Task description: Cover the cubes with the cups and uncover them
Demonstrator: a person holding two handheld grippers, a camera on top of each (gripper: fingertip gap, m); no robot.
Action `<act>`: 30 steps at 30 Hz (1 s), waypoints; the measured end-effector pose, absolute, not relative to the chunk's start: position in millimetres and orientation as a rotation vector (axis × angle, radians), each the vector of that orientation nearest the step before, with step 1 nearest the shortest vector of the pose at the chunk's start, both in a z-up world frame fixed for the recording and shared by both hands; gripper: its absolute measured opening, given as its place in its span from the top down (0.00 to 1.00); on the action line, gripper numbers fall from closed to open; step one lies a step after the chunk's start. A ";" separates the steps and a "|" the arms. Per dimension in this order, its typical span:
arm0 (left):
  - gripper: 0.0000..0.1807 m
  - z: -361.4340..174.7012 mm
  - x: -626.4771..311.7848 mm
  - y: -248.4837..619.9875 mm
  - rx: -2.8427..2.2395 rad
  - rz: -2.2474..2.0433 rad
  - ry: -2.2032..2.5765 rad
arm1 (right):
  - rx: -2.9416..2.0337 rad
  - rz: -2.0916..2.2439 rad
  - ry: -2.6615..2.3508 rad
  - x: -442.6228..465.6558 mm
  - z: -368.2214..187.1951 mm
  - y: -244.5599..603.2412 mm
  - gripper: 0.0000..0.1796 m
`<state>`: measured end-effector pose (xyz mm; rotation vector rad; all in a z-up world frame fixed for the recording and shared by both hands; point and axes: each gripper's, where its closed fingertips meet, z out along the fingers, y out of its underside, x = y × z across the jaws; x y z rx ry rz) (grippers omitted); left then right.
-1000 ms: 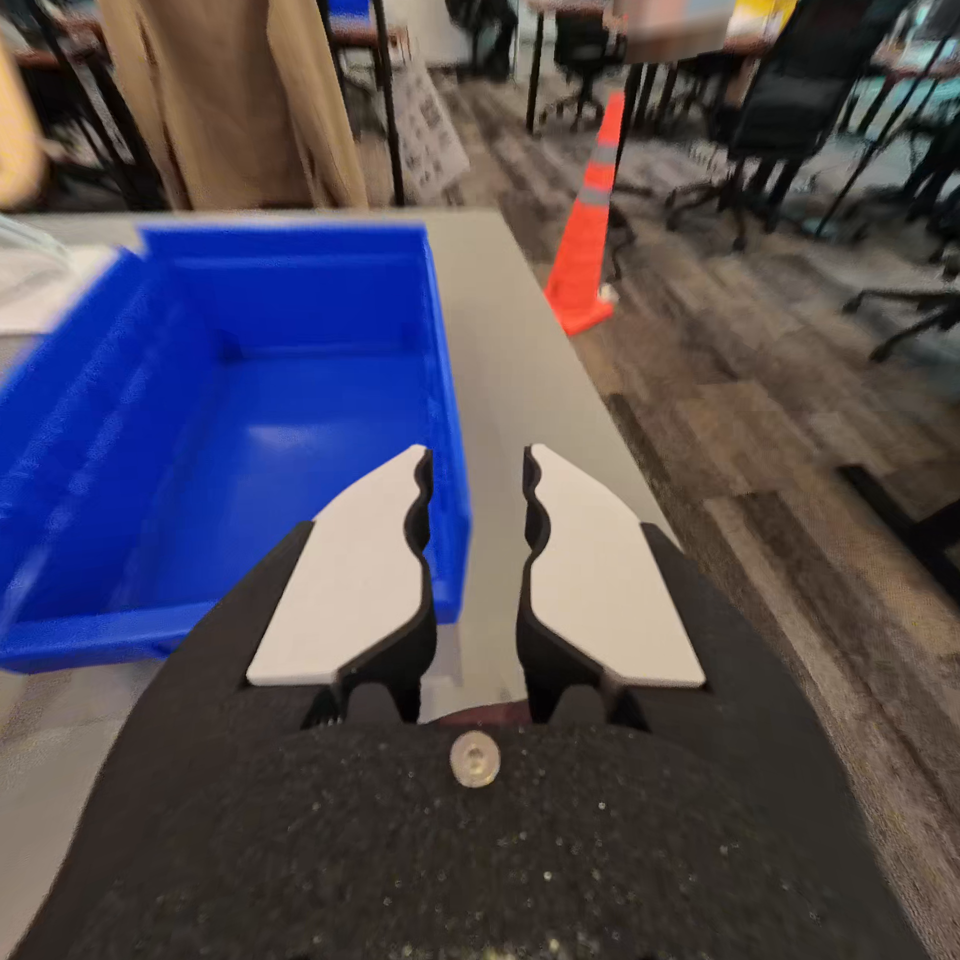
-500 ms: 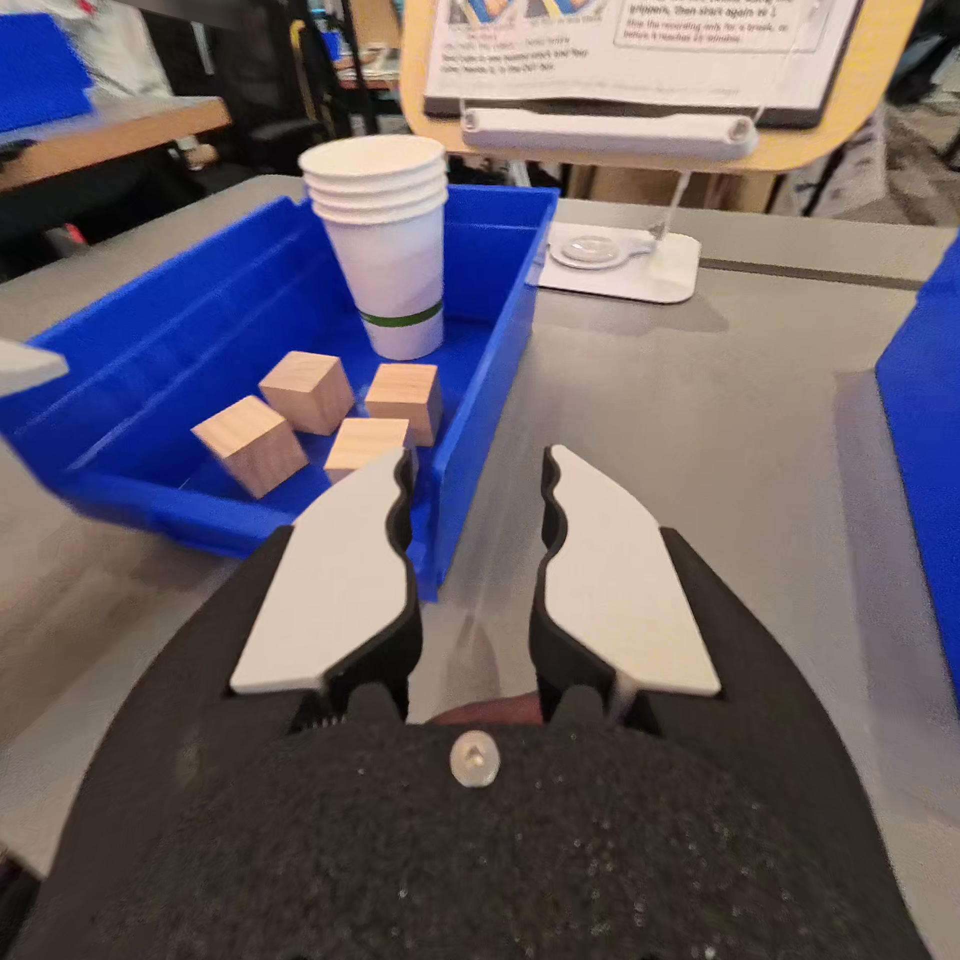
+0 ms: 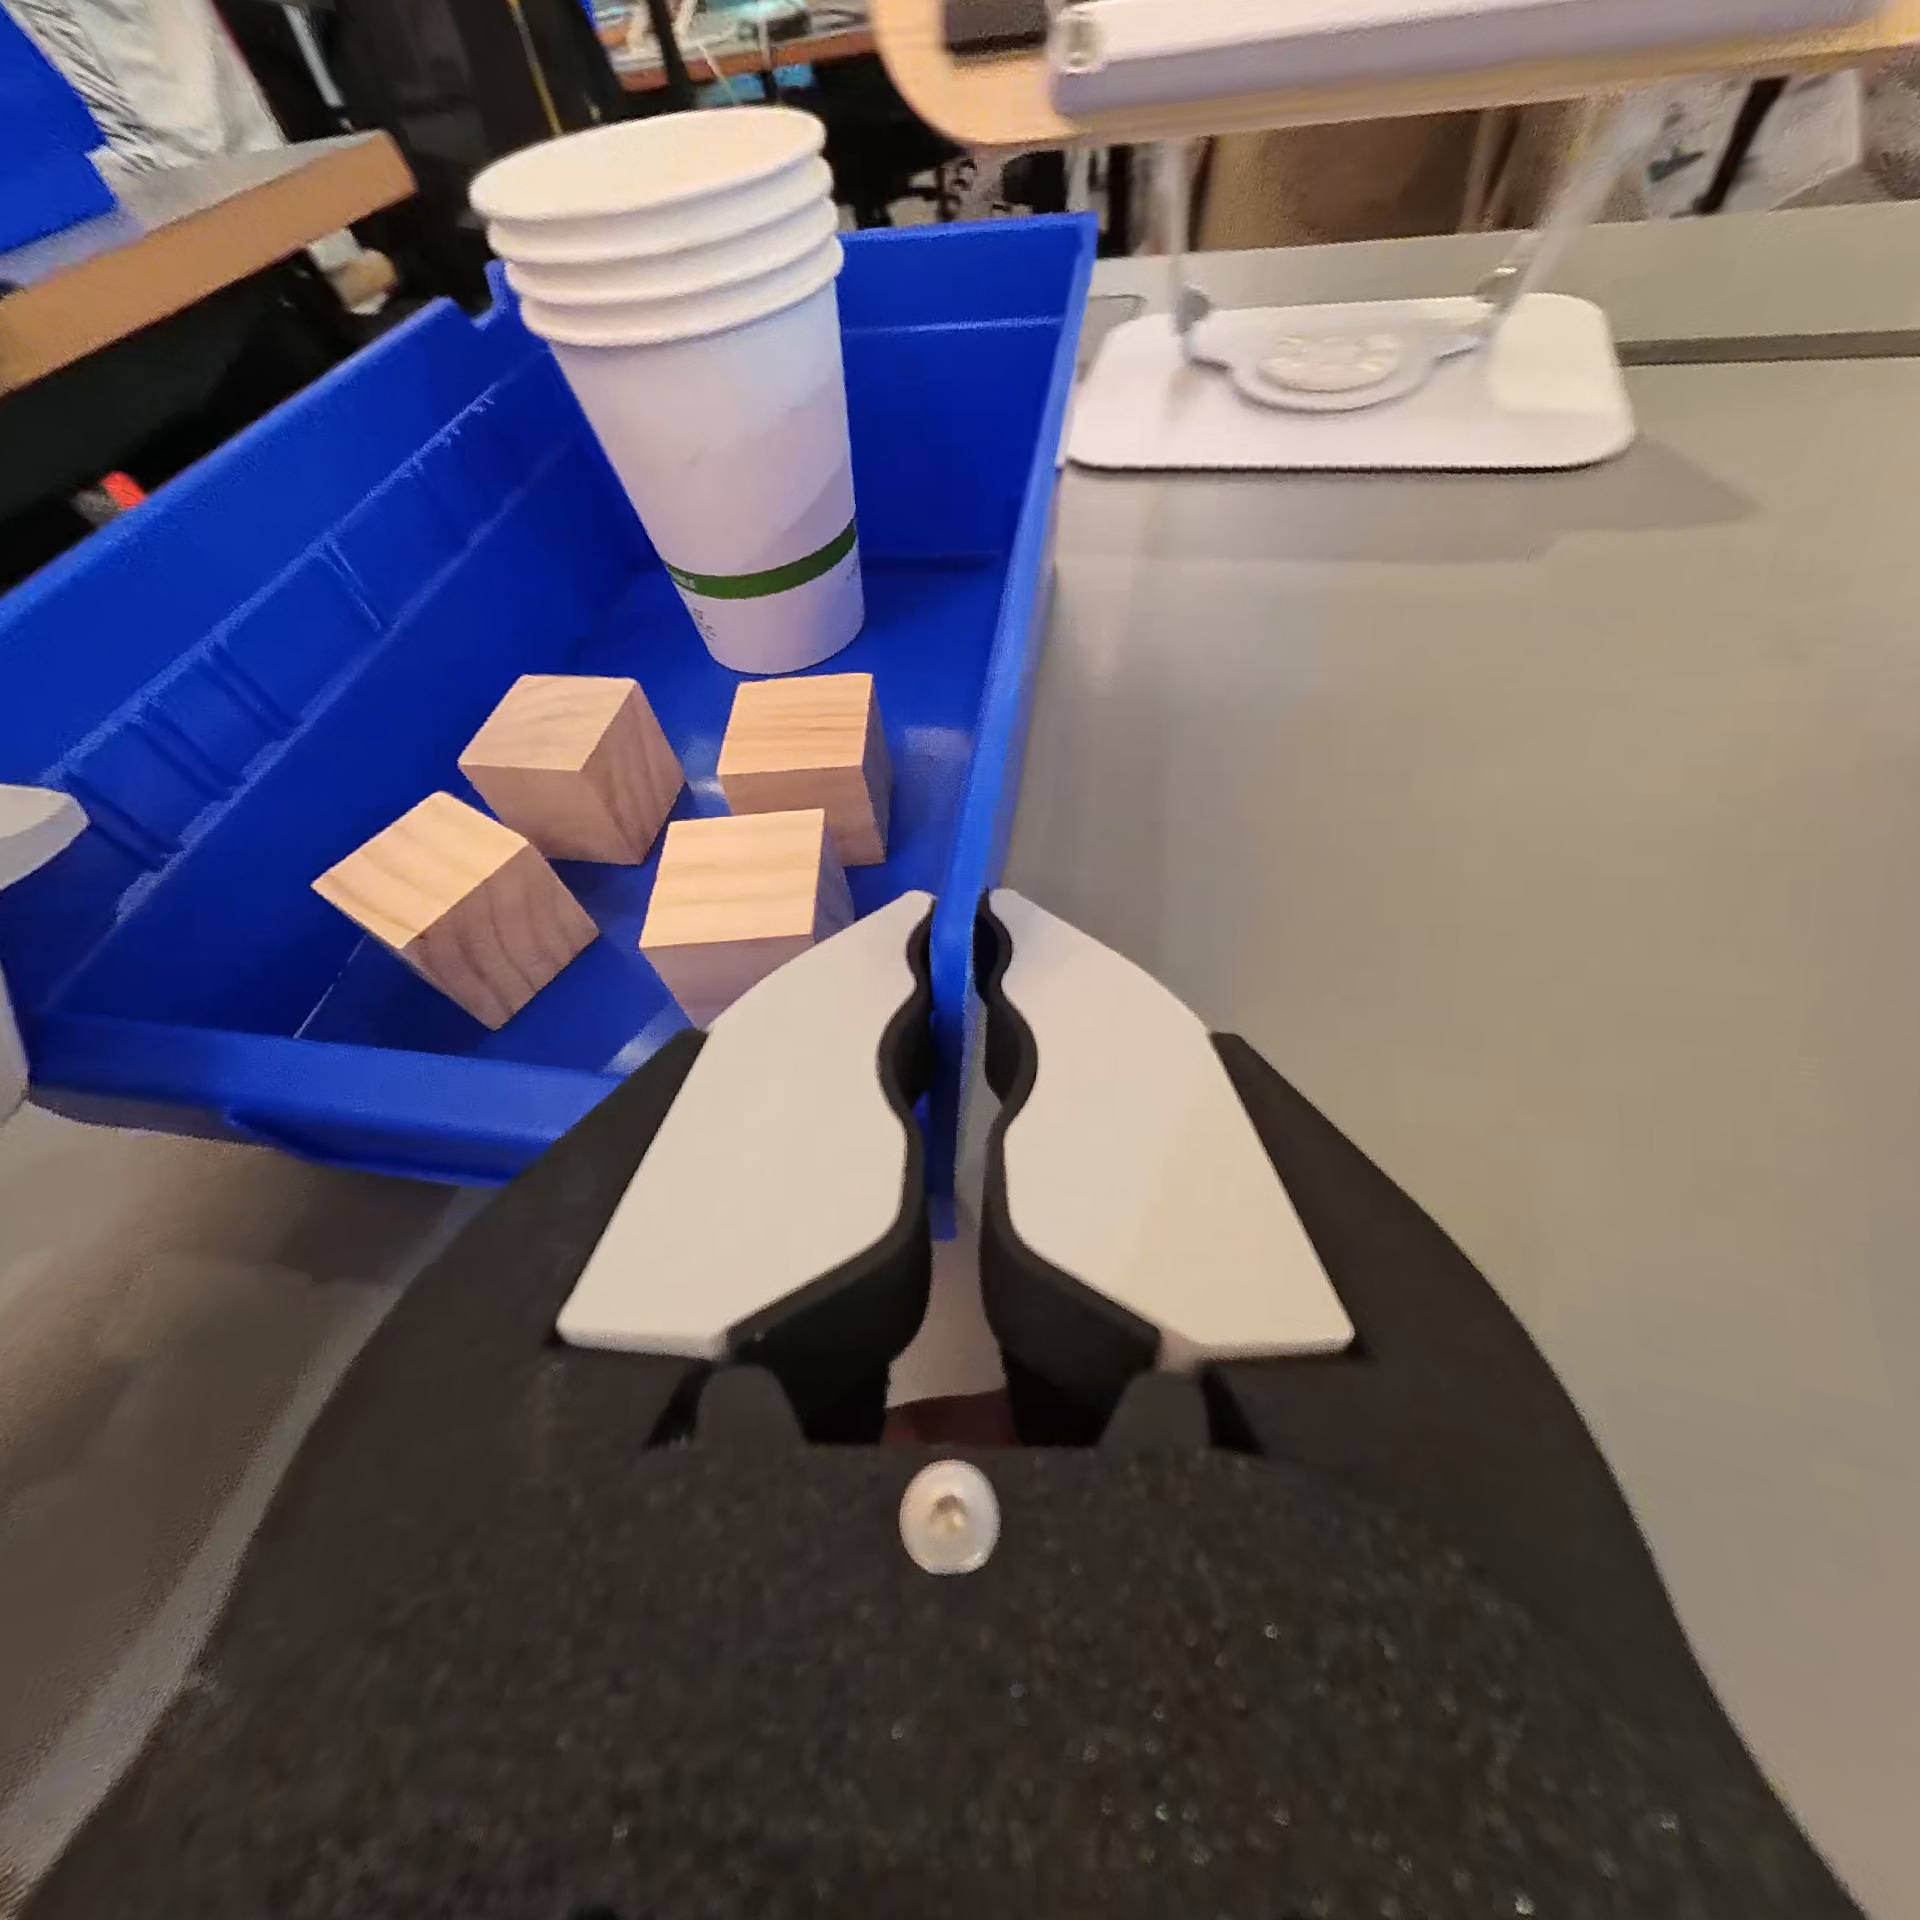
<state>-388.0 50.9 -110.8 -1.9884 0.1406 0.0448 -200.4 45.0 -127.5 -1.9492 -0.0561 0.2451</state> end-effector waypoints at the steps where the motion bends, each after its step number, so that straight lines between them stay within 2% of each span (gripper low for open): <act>1: 0.98 -106.9 -404.4 53.6 -1.985 0.047 0.117 | -1.944 0.255 -0.069 -217.6 -126.7 47.5 0.97; 10: 0.98 -106.5 -542.9 97.1 -2.003 0.017 0.085 | -1.944 0.254 -0.127 -356.1 -128.1 76.2 0.96; 20: 0.97 -118.6 -577.1 121.4 -1.967 -0.138 0.060 | -1.920 0.290 -0.114 -390.9 -127.3 85.8 0.92; 22: 0.94 -118.7 -580.4 121.9 -1.970 -0.106 0.025 | -1.912 0.318 -0.176 -391.6 -126.0 84.7 0.88; 24: 0.81 -110.9 -584.9 117.4 -1.945 -0.028 -0.013 | -1.882 0.312 -0.197 -377.1 -119.7 82.3 0.75; 25: 0.80 -101.4 -588.3 112.4 -1.922 0.028 -0.028 | -1.869 0.332 -0.224 -369.7 -115.6 77.4 0.67; 30: 0.74 -24.5 -555.1 73.3 -1.727 0.133 -0.030 | -1.705 0.563 -0.464 -331.4 -69.3 5.4 0.65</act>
